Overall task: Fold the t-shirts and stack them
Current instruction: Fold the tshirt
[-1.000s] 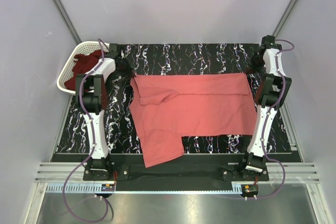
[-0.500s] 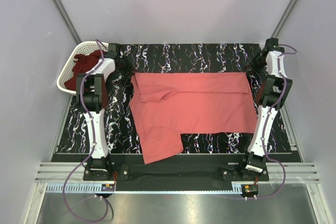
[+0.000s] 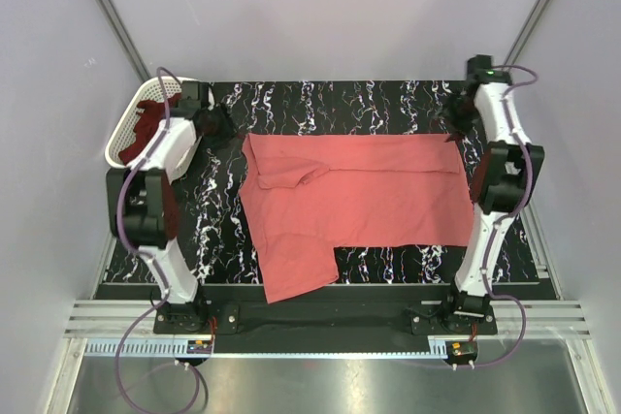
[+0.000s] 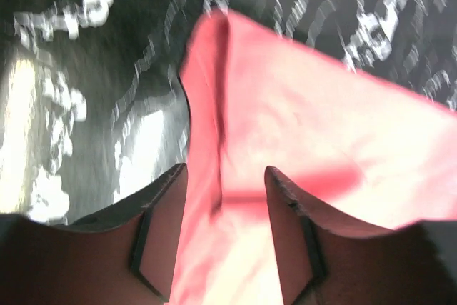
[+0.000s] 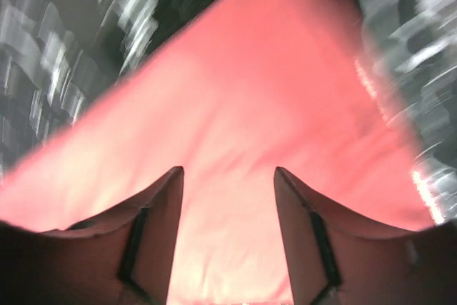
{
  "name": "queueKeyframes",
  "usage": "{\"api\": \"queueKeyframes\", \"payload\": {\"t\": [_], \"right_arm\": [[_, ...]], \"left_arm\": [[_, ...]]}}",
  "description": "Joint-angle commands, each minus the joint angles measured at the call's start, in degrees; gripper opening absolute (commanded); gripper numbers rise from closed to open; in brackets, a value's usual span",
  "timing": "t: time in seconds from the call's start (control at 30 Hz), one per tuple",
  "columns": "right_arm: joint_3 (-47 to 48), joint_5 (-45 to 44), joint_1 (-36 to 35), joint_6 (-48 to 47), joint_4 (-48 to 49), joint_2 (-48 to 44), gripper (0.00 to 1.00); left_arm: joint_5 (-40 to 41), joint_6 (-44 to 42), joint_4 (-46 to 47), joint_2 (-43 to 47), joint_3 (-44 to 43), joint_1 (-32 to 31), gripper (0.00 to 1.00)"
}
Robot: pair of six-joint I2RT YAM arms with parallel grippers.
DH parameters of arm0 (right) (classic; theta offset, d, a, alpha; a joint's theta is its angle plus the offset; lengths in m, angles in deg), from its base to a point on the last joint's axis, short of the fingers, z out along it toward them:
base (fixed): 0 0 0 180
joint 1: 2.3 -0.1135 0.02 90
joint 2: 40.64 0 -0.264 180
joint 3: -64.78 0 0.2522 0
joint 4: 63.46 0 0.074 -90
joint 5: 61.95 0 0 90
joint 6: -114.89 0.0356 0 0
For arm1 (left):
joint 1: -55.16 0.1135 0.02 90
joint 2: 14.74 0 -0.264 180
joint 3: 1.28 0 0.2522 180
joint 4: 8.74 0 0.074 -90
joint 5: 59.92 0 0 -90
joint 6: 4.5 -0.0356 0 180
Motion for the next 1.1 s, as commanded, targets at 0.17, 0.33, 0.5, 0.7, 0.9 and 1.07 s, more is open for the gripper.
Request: {"api": "queueKeyframes", "payload": {"t": [0.17, 0.33, 0.5, 0.7, 0.9, 1.07], "right_arm": [[-19.57, 14.55, -25.5, 7.56, 17.18, -12.05, 0.36], [-19.5, 19.56, -32.54, 13.54, 26.14, -6.88, 0.24], [-16.86, 21.32, -35.79, 16.89, 28.27, -2.04, 0.21], [-17.81, 21.33, -38.17, 18.47, 28.61, 0.09, 0.27], [-20.28, 21.32, -38.35, 18.39, 29.5, -0.54, 0.29], [-19.23, 22.47, -39.66, 18.47, 28.71, 0.87, 0.3]], "left_arm": [[-8.92, -2.07, 4.85, 9.75, 15.5, -3.93, 0.42], [-10.07, -1.89, 5.12, 7.03, 16.65, -5.43, 0.4], [-10.07, -2.24, 4.33, 3.86, 14.63, -5.51, 0.39], [-9.8, -2.33, 3.45, 0.79, 12.08, -5.51, 0.38], [-9.28, -2.59, 2.04, -1.59, 9.71, -5.51, 0.39], [-8.84, -3.3, 0.11, -3.17, 8.74, -5.43, 0.39]]}}
